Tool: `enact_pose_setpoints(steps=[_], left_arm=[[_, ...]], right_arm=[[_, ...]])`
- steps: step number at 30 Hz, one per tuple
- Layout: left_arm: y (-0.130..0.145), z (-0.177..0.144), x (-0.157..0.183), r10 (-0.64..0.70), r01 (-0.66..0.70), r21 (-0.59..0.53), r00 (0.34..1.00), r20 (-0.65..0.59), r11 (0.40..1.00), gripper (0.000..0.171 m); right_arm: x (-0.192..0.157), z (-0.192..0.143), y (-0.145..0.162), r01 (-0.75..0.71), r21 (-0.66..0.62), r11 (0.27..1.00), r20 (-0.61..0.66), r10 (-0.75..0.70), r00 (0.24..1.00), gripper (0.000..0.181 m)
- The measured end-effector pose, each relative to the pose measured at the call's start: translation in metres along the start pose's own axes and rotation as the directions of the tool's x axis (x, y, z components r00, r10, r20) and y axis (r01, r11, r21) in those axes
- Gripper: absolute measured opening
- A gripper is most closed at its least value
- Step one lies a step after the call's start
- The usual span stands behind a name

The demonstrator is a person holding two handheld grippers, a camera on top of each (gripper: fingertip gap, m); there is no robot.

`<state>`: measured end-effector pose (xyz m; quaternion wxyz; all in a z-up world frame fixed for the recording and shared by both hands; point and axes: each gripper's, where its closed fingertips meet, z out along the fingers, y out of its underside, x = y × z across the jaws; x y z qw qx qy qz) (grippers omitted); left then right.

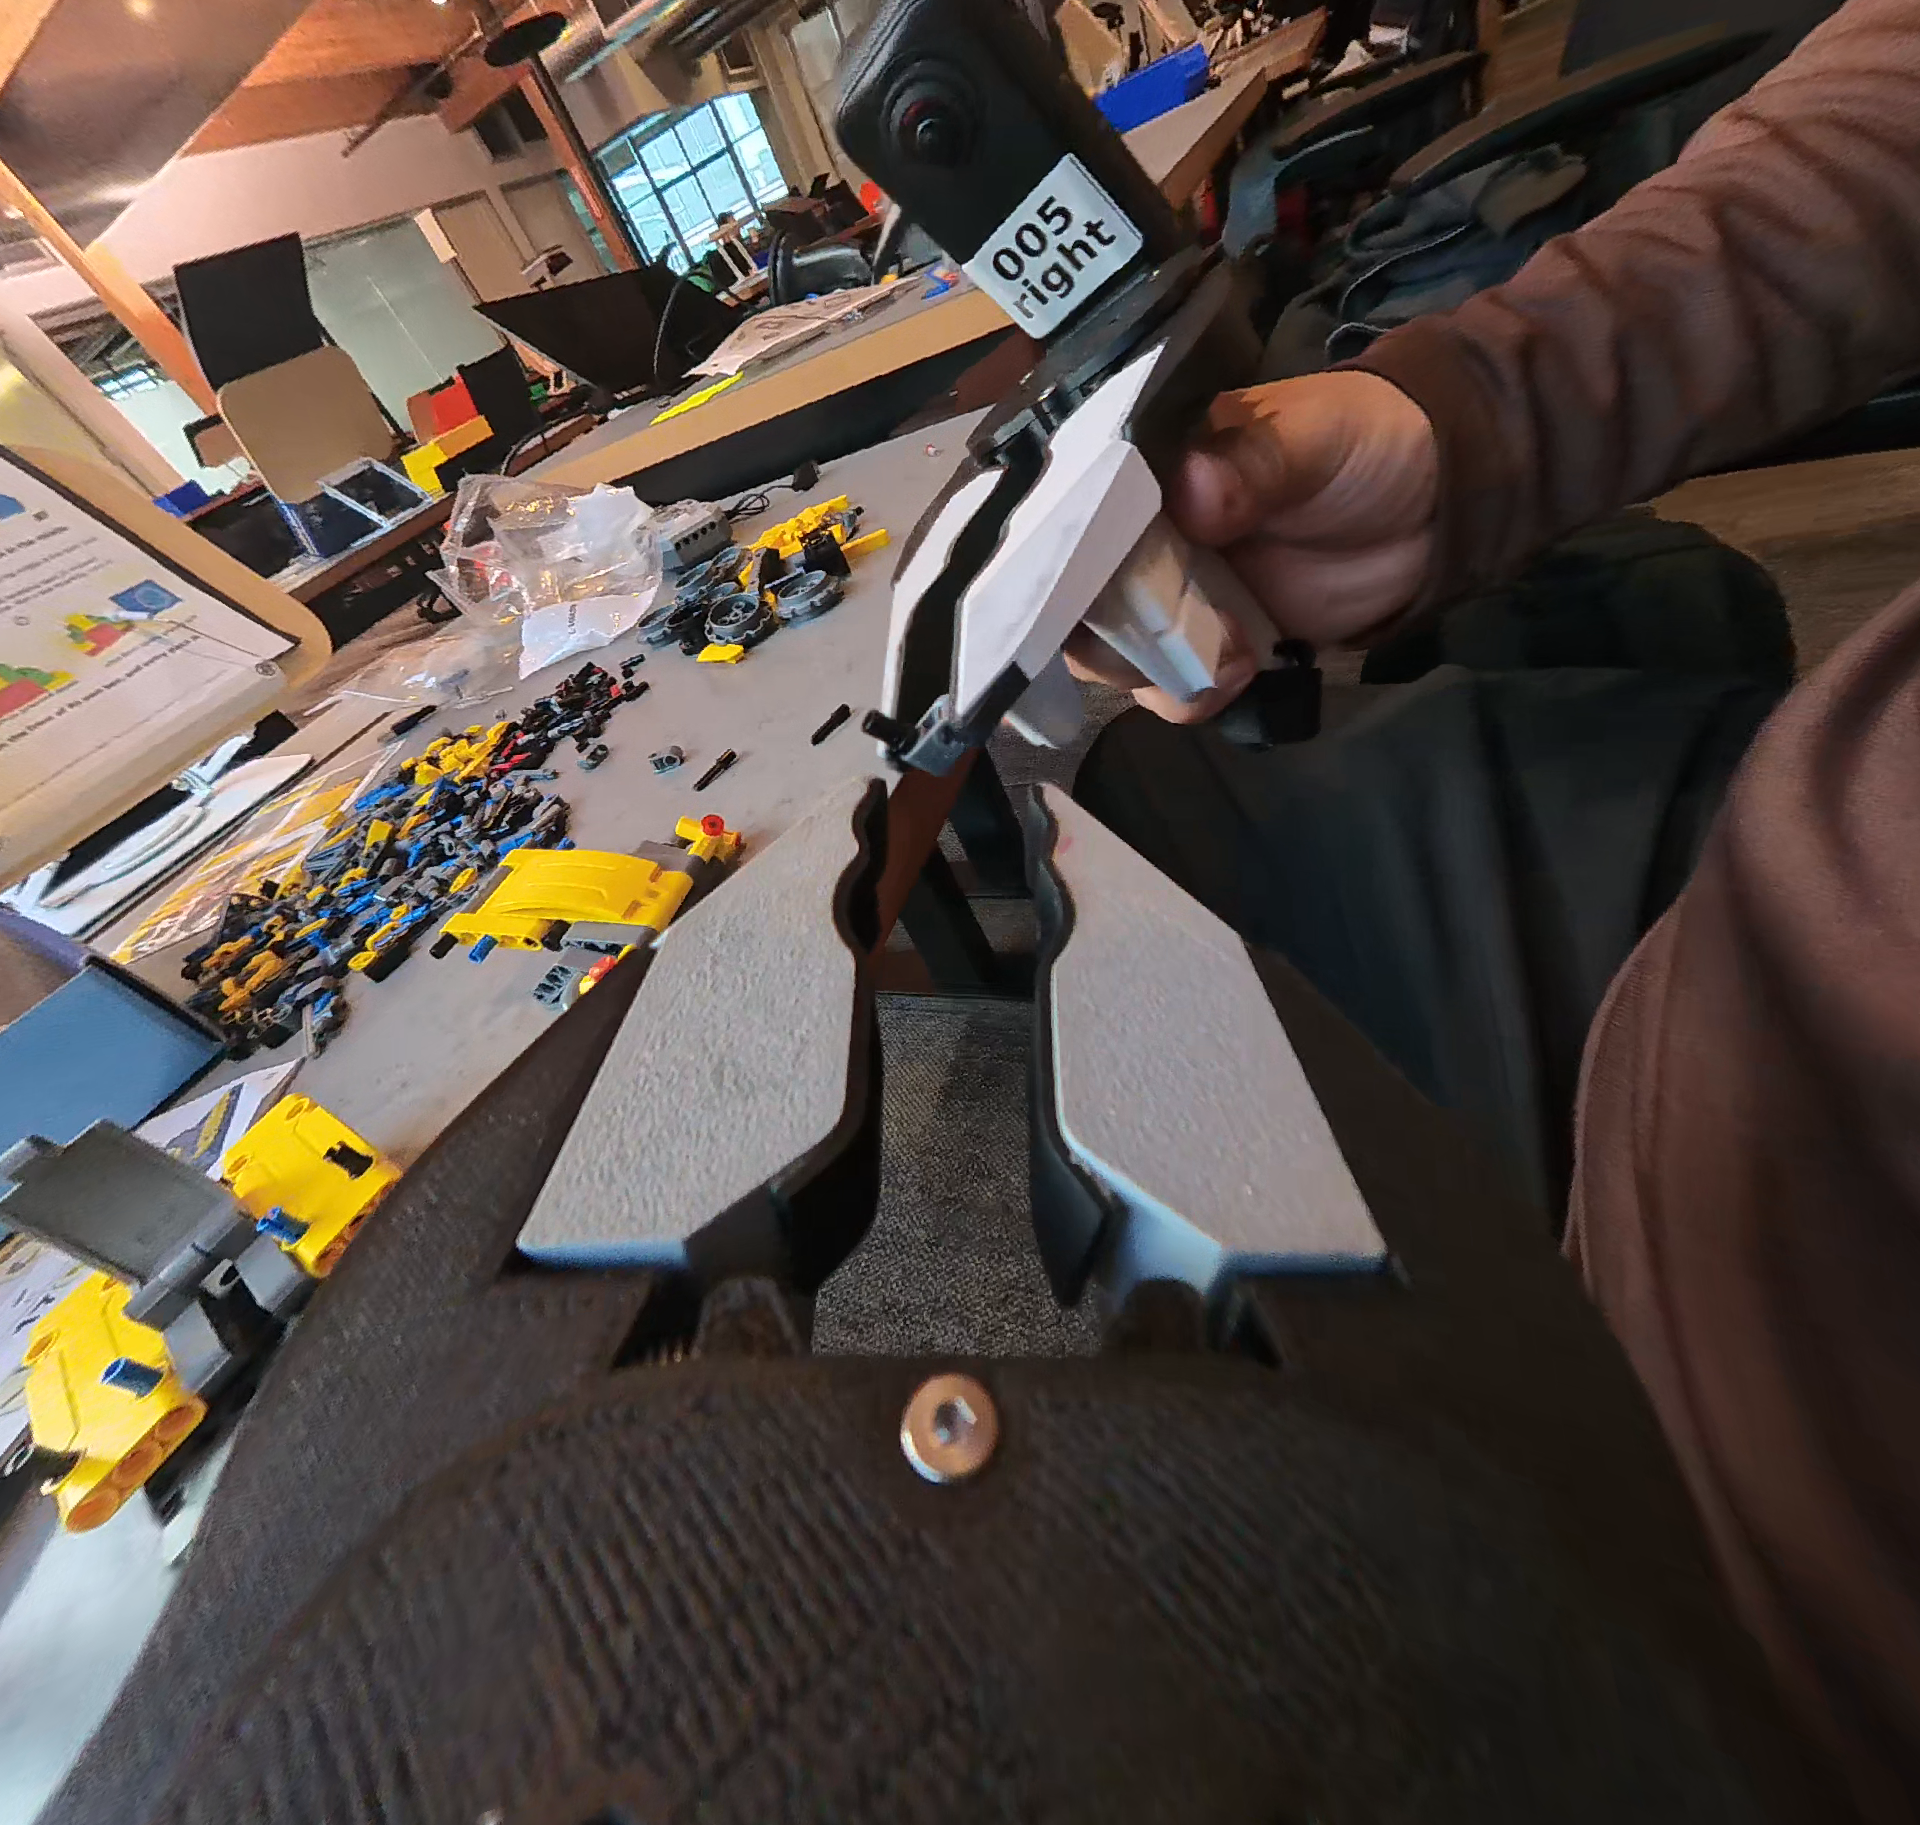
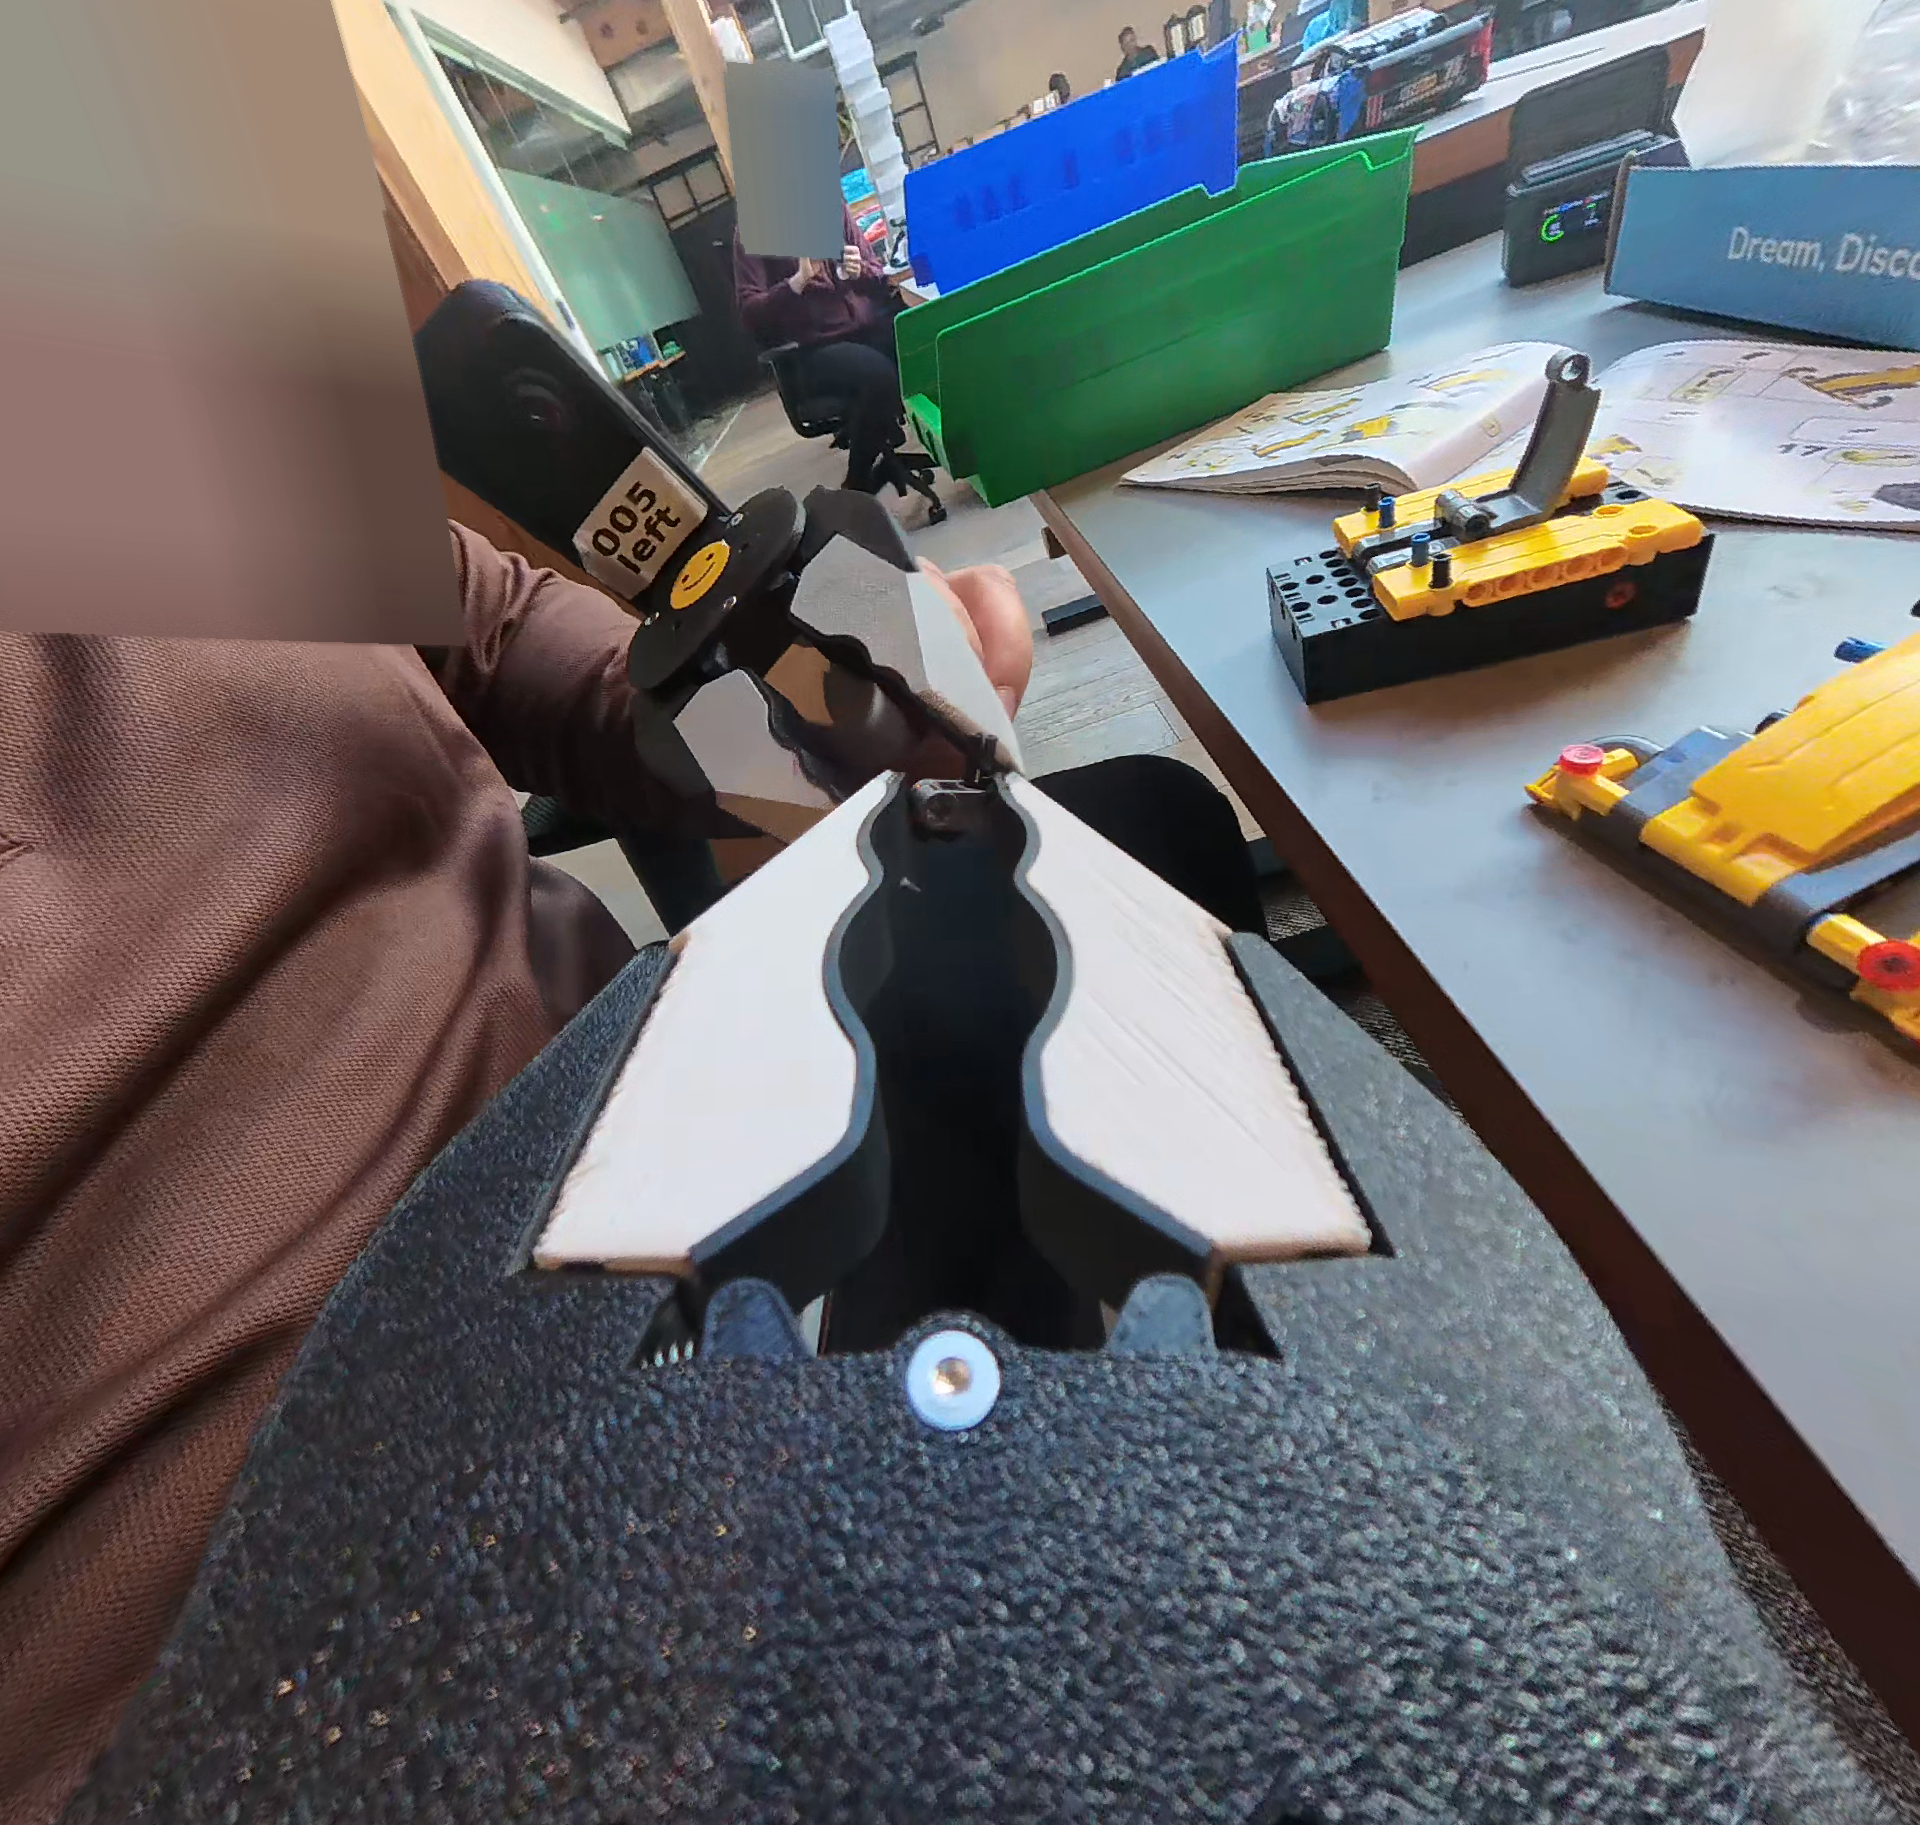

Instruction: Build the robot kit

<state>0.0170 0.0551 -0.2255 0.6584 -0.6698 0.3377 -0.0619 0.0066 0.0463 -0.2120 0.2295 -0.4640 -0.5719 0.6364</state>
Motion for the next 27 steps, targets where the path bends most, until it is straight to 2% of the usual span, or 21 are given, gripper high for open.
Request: enact_pose_setpoints(steps=[3,8,14,17,22,27], left_arm=[[0.003,-0.007,-0.004,-0.005,0.005,-0.012,1.0,0.028,1.0,0.023],[0.007,-0.031,-0.017,-0.115,0.116,-0.009,0.988,0.105,0.993,0.025],[0.018,-0.071,-0.02,-0.255,0.263,-0.015,0.947,0.194,0.965,0.025],[0.019,-0.091,-0.017,-0.358,0.362,0.019,0.909,0.214,0.932,0.028],[0.035,-0.12,-0.026,-0.454,0.471,0.029,0.829,0.328,0.882,0.038],[0.033,-0.131,-0.026,-0.558,0.557,0.097,0.773,0.301,0.825,0.041]], right_arm=[[-0.001,0.009,0.0,-0.011,-0.007,1.0,0.035,0.011,0.999,0.012],[-0.006,0.034,0.003,0.034,-0.055,0.998,0.119,-0.028,0.993,0.012],[-0.012,0.068,-0.003,0.216,-0.071,0.974,0.195,-0.199,0.96,0.012],[-0.014,0.085,-0.005,0.327,-0.073,0.942,0.208,-0.306,0.929,0.012],[-0.026,0.111,0.01,0.461,-0.115,0.88,0.275,-0.418,0.866,0.012],[-0.029,0.122,0.016,0.53,-0.132,0.838,0.271,-0.484,0.832,0.012]])
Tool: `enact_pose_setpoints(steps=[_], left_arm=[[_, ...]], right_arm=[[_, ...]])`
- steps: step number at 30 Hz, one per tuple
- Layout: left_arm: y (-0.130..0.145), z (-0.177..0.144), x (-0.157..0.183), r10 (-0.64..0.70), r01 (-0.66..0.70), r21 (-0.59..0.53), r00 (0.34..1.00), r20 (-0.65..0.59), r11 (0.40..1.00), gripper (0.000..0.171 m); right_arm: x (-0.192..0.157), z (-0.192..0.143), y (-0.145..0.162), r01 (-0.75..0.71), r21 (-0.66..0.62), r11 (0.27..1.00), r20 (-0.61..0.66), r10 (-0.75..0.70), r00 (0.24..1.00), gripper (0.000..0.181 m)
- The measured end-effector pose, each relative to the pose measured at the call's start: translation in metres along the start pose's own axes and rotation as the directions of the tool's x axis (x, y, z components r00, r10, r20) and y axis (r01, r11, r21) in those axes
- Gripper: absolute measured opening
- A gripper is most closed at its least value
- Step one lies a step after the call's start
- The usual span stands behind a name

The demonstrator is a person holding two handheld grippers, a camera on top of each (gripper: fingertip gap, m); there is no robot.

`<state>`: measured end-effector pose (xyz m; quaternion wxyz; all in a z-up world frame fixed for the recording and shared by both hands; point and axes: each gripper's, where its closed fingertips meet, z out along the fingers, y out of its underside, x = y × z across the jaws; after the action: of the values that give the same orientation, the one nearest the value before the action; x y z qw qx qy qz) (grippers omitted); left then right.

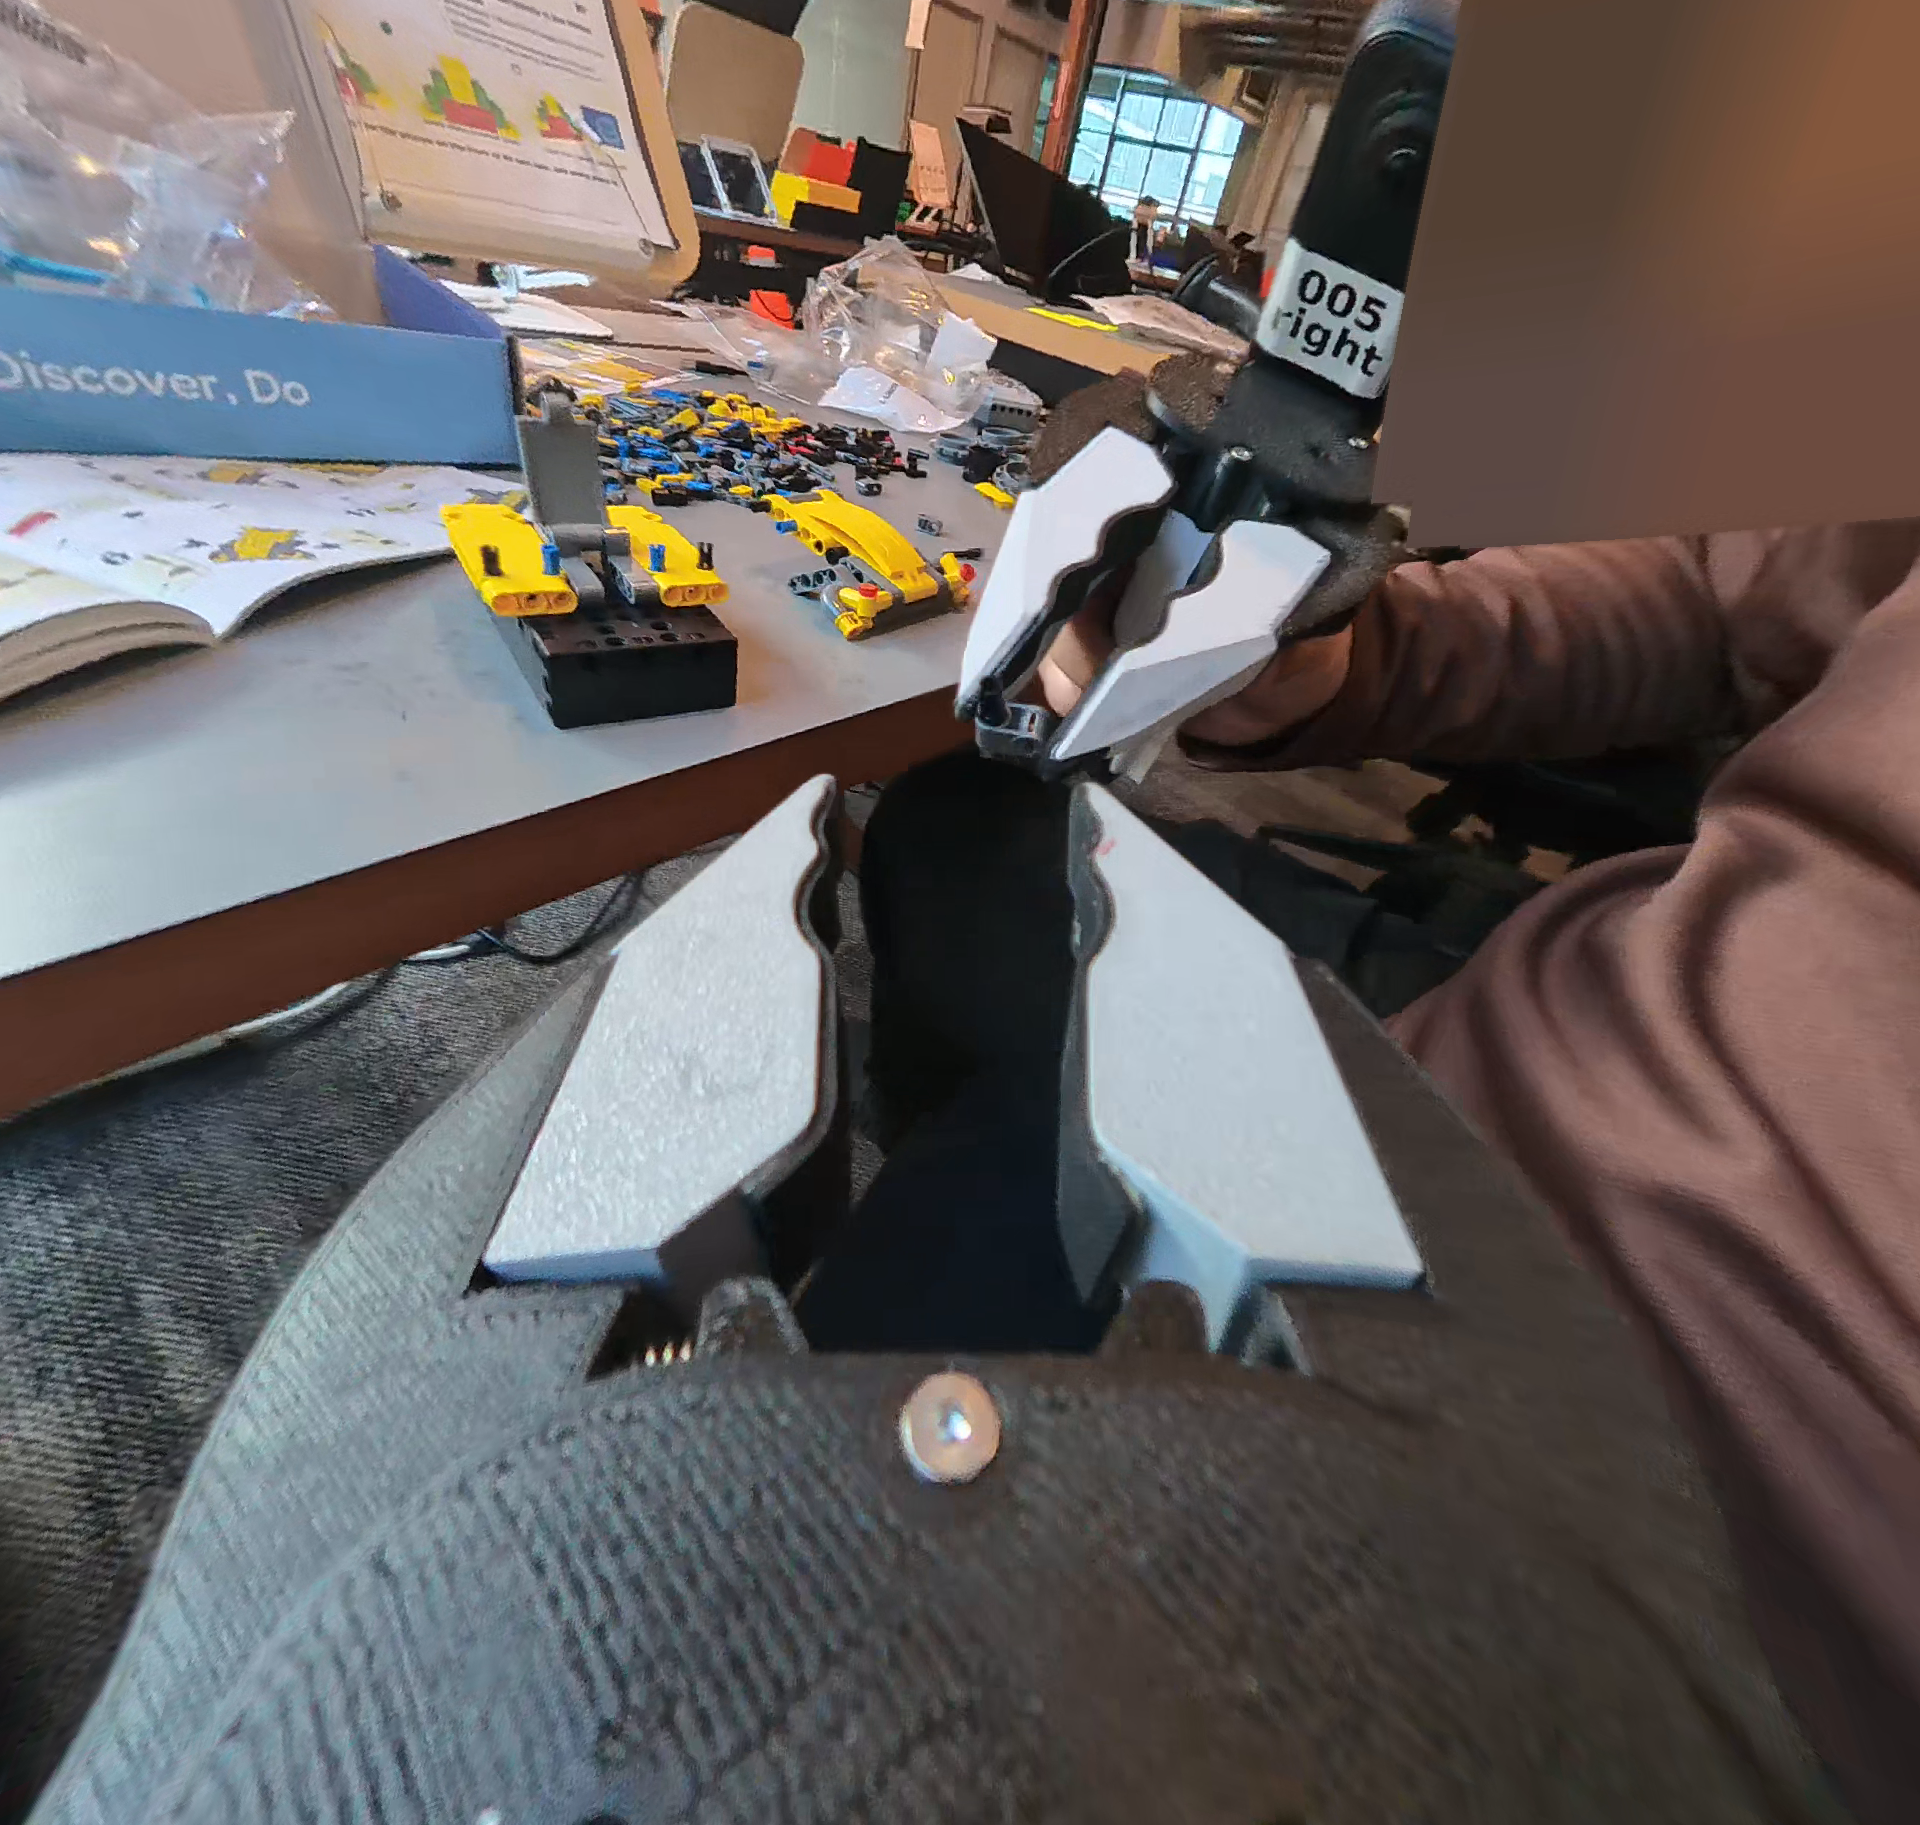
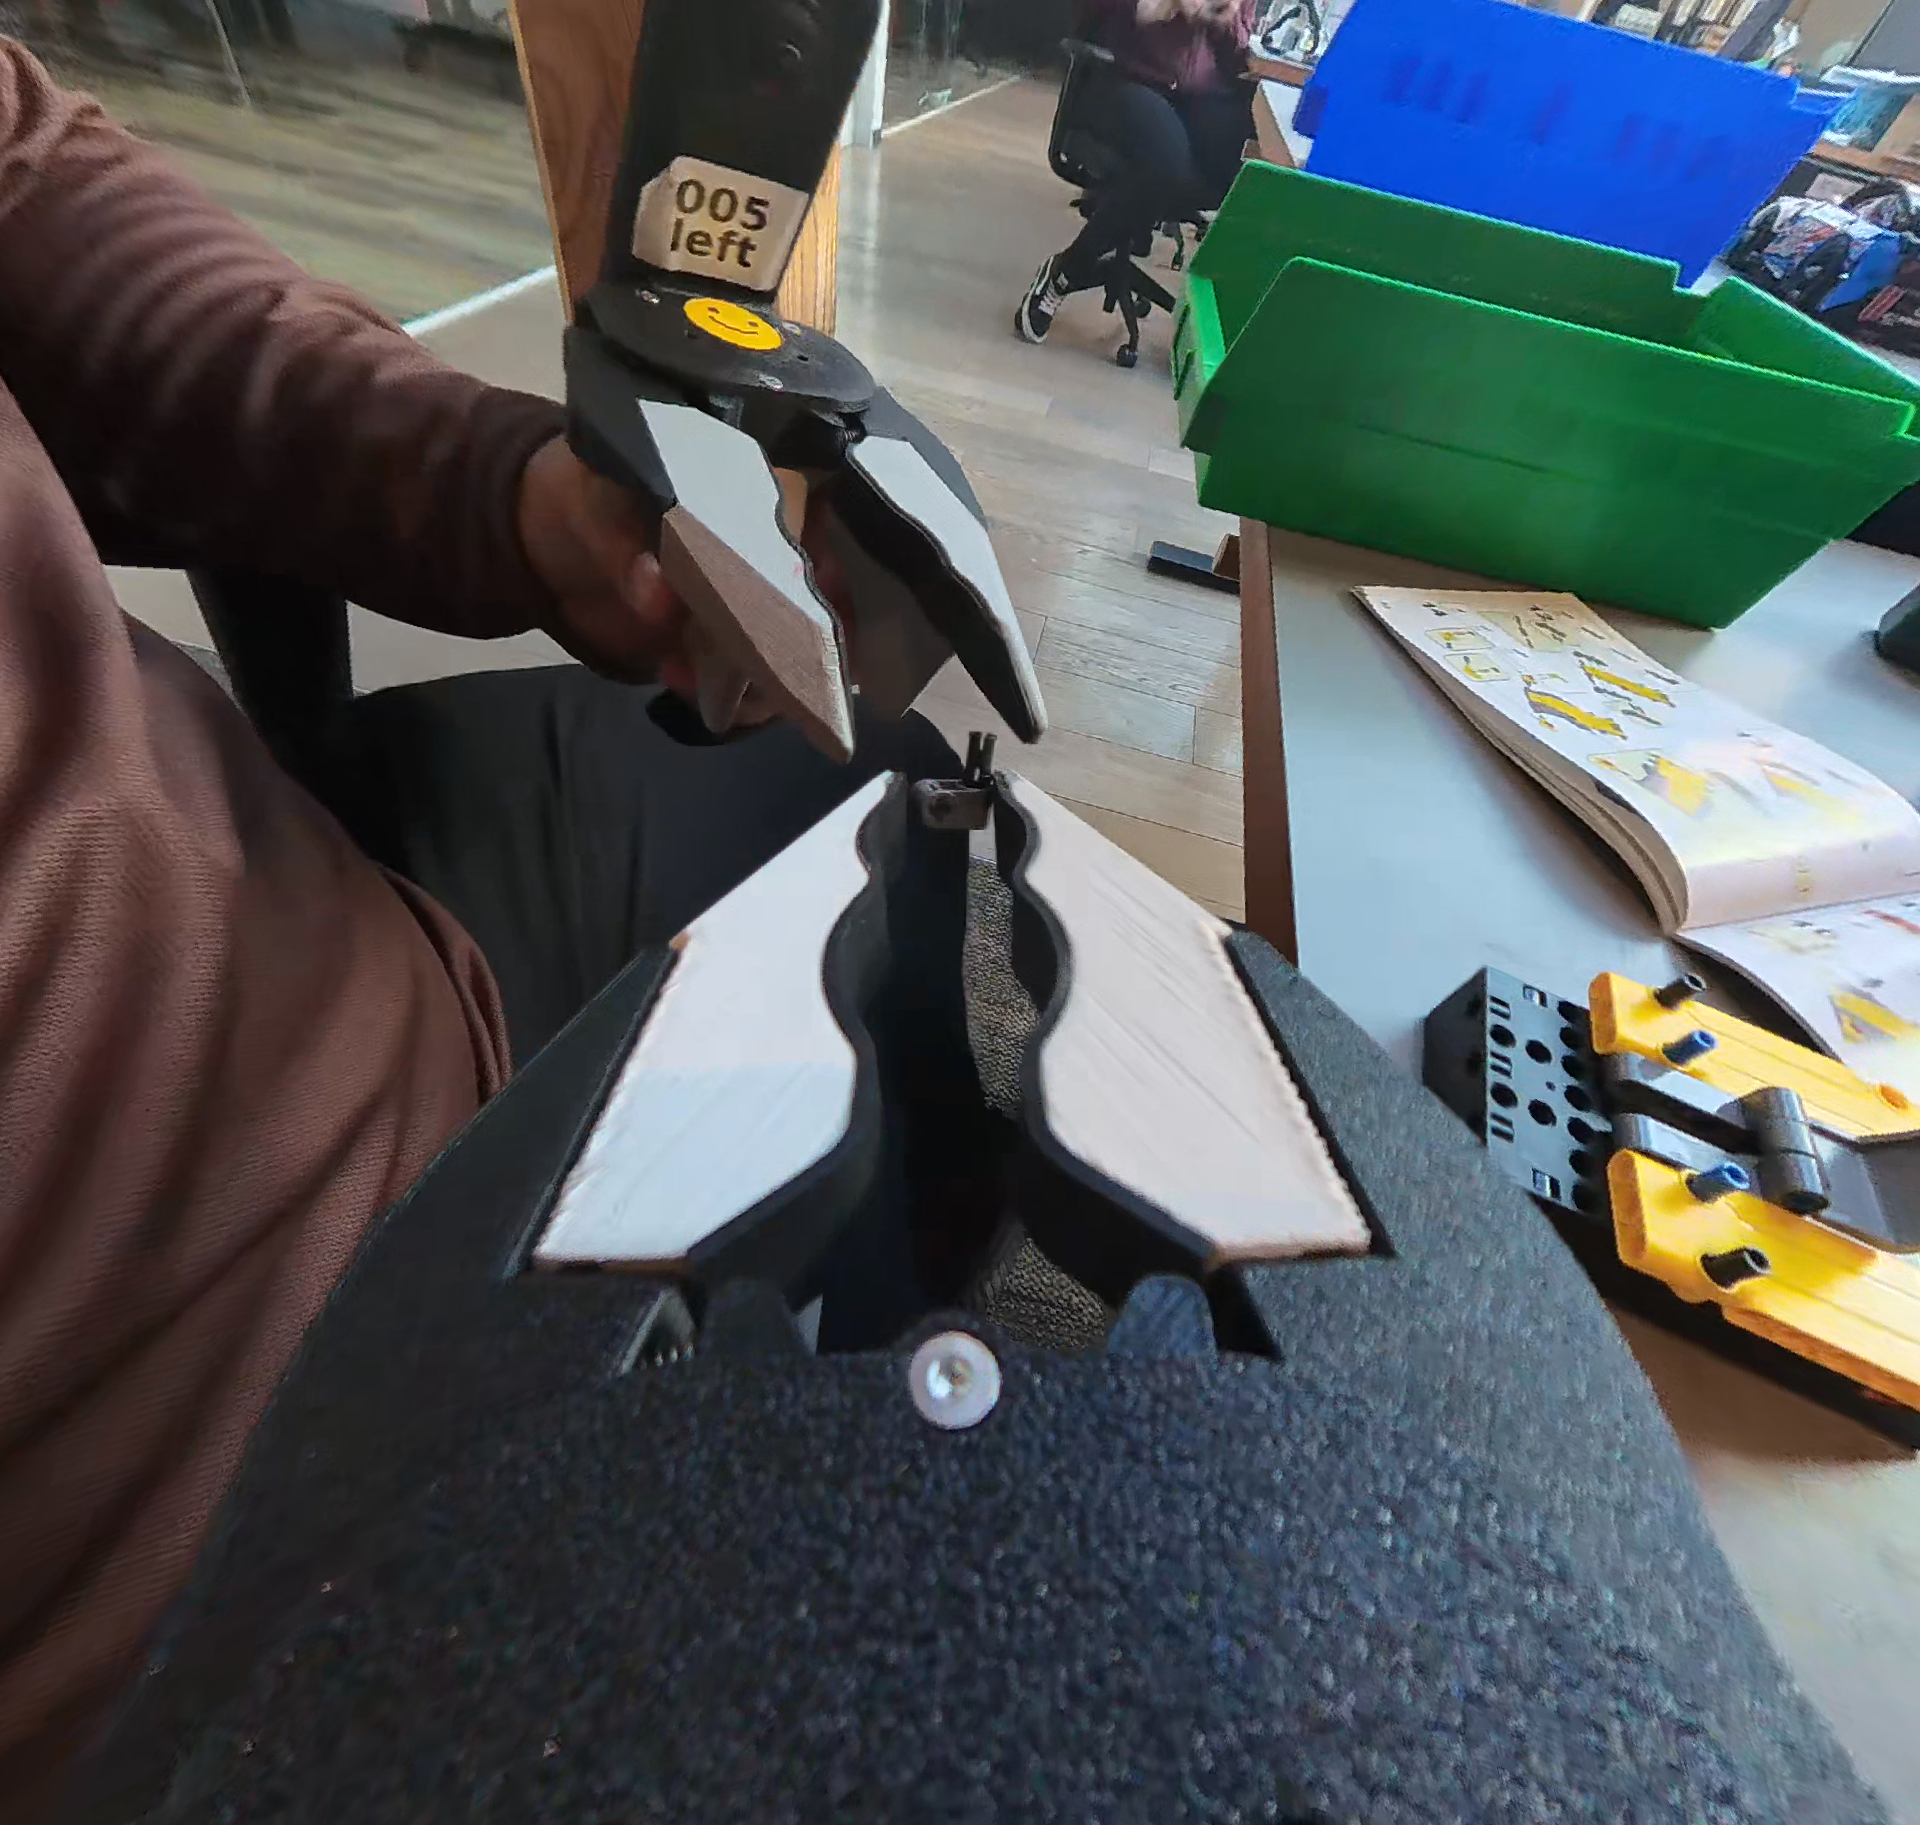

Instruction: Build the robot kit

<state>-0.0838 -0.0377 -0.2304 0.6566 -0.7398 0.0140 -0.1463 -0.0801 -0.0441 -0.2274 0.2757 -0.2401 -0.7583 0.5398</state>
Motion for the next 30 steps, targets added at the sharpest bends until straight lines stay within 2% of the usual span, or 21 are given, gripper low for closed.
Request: enact_pose_setpoints(steps=[4,7,11,15,17,19,22,24,30], left_arm=[[0.002,0.008,0.006,0.0,-0.001,-0.016,0.999,-0.047,1.0,0.045],[-0.003,0.019,0.014,0.114,-0.115,-0.01,0.991,-0.073,0.993,0.043],[-0.008,0.035,0.024,0.339,-0.34,-0.015,0.939,-0.052,0.94,0.037],[-0.019,0.05,0.045,0.43,-0.429,0.034,0.895,-0.117,0.903,0.032],[-0.021,0.058,0.05,0.403,-0.402,0.042,0.9,-0.167,0.915,0.032],[-0.027,0.061,0.056,0.318,-0.312,0.064,0.914,-0.253,0.948,0.027],[-0.034,0.068,0.055,0.058,-0.061,0.004,0.917,-0.394,0.998,0.023],[-0.038,0.073,0.047,-0.092,0.077,-0.052,0.897,-0.432,0.996,0.02],[-0.032,0.087,0.054,-0.186,0.127,-0.155,0.867,-0.463,0.98,0.025]], right_arm=[[0.005,-0.008,-0.005,0.019,0.015,1.0,-0.05,-0.018,0.999,0.012],[0.006,-0.018,-0.008,-0.047,0.055,0.997,-0.059,0.05,0.997,0.012],[0.01,-0.039,-0.017,-0.215,0.184,0.959,-0.029,0.224,0.974,0.013],[0.01,-0.061,-0.016,-0.286,0.247,0.926,-0.02,0.3,0.954,0.012],[0.008,-0.071,-0.015,-0.29,0.26,0.921,-0.022,0.306,0.952,0.012],[0.007,-0.079,-0.013,-0.286,0.264,0.921,-0.033,0.305,0.952,0.012],[0.007,-0.091,-0.008,-0.258,0.249,0.933,-0.078,0.285,0.955,0.012],[0.006,-0.097,-0.007,-0.248,0.246,0.937,-0.096,0.278,0.956,0.012],[0.008,-0.098,-0.003,-0.22,0.205,0.954,-0.153,0.253,0.955,0.013]])
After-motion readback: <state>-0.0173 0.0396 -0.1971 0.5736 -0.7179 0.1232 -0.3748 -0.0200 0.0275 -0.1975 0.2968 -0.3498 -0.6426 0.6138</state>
